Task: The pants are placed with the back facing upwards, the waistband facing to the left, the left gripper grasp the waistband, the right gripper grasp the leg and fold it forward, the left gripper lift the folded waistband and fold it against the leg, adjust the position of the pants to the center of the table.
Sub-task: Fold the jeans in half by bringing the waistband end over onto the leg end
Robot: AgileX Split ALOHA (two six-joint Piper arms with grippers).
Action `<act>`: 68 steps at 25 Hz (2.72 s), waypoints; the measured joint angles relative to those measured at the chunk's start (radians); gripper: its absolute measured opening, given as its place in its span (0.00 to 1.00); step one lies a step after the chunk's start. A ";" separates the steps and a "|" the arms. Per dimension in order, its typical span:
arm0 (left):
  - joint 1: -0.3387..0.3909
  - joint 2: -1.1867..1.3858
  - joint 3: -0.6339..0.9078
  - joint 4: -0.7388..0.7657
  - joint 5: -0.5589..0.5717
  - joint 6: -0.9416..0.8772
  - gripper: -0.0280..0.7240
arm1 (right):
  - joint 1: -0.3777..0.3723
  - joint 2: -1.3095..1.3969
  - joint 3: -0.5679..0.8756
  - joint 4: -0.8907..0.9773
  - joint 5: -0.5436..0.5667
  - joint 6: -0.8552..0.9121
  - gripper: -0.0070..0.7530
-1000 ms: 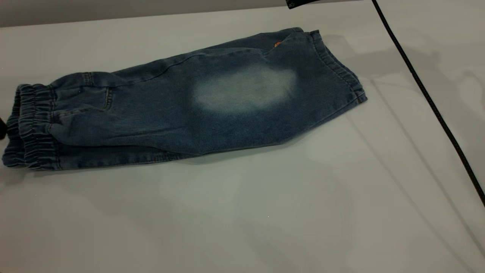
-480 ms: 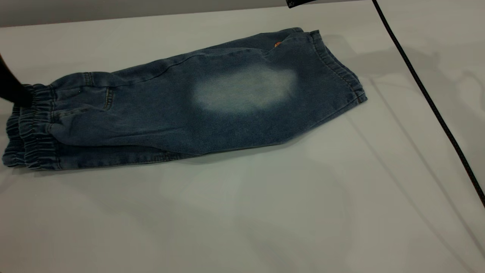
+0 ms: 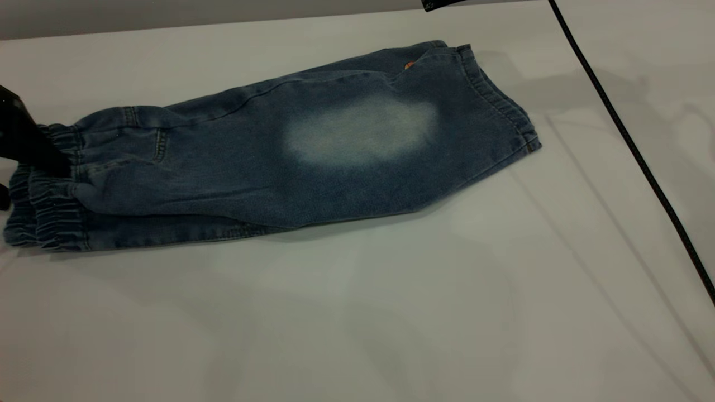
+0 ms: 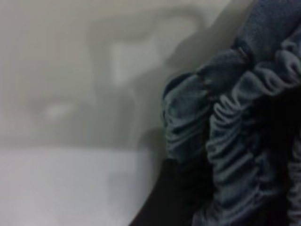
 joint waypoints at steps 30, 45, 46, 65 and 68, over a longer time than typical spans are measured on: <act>-0.089 -0.109 0.002 -0.023 0.116 0.028 0.14 | 0.264 0.036 0.000 -0.287 -0.269 0.142 0.71; -0.091 -0.349 0.002 -0.043 0.248 -0.014 0.14 | 0.470 0.158 -0.001 -0.246 -0.366 0.146 0.71; -0.097 -0.356 0.002 -0.055 0.255 -0.014 0.14 | 0.480 0.159 -0.001 -0.242 -0.367 0.146 0.71; -0.199 -0.367 -0.007 -0.105 0.271 -0.004 0.14 | 0.366 0.067 -0.147 -0.401 -0.108 0.189 0.65; -0.199 -0.370 -0.007 -0.105 0.272 -0.004 0.14 | 0.359 0.073 -0.146 -0.508 -0.107 0.234 0.64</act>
